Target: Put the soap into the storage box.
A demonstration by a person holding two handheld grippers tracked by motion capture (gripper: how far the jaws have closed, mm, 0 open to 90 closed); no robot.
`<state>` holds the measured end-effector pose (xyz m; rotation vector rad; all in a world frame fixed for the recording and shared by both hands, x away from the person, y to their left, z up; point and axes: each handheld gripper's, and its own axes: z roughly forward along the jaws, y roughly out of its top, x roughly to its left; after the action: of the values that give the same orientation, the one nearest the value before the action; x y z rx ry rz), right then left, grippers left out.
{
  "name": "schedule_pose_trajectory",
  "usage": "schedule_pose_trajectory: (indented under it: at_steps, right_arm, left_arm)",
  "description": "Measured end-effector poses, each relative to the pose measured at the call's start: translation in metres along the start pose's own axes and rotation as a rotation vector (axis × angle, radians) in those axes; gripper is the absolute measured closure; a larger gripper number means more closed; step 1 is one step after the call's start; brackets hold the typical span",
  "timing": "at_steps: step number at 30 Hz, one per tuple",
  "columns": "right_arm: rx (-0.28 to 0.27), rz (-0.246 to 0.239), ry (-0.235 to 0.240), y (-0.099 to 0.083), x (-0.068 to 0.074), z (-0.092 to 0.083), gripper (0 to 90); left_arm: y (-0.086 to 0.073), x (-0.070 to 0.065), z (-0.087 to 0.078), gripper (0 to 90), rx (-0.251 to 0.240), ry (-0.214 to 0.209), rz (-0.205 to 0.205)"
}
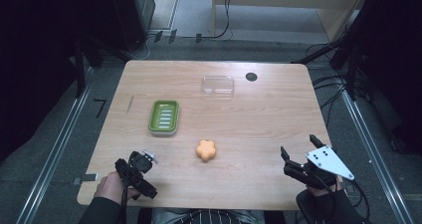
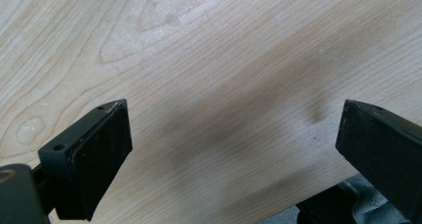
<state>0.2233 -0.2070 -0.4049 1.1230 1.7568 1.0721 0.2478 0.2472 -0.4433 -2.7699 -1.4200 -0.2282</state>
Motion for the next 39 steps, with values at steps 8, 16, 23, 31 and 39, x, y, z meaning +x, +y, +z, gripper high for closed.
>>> schedule_pose_trajectory:
  at_steps: [8, 16, 23, 31, 39]
  right_arm:
    - [0.0, 0.001, -0.006, 0.0, -0.001, -0.001, 13.3]
    - [0.001, 0.003, -0.006, -0.001, -0.001, -0.002, 13.3]
    - [0.002, -0.003, -0.004, 0.0, 0.0, -0.001, 13.4]
    - [0.003, -0.003, -0.003, 0.0, 0.0, -0.001, 13.3]
    - [0.004, -0.004, -0.003, 0.0, 0.0, 0.0, 13.4]
  left_arm:
    - [0.001, -0.001, -0.002, 1.3, -0.008, 0.009, 0.002]
    - [0.006, -0.004, -0.009, 1.3, -0.051, -0.006, 0.0]
    - [0.016, -0.011, -0.013, 1.4, -0.068, -0.015, 0.028]
    - [0.029, -0.02, -0.016, 1.5, -0.092, -0.027, 0.062]
    - [0.043, -0.029, -0.016, 1.5, -0.105, -0.035, 0.085]
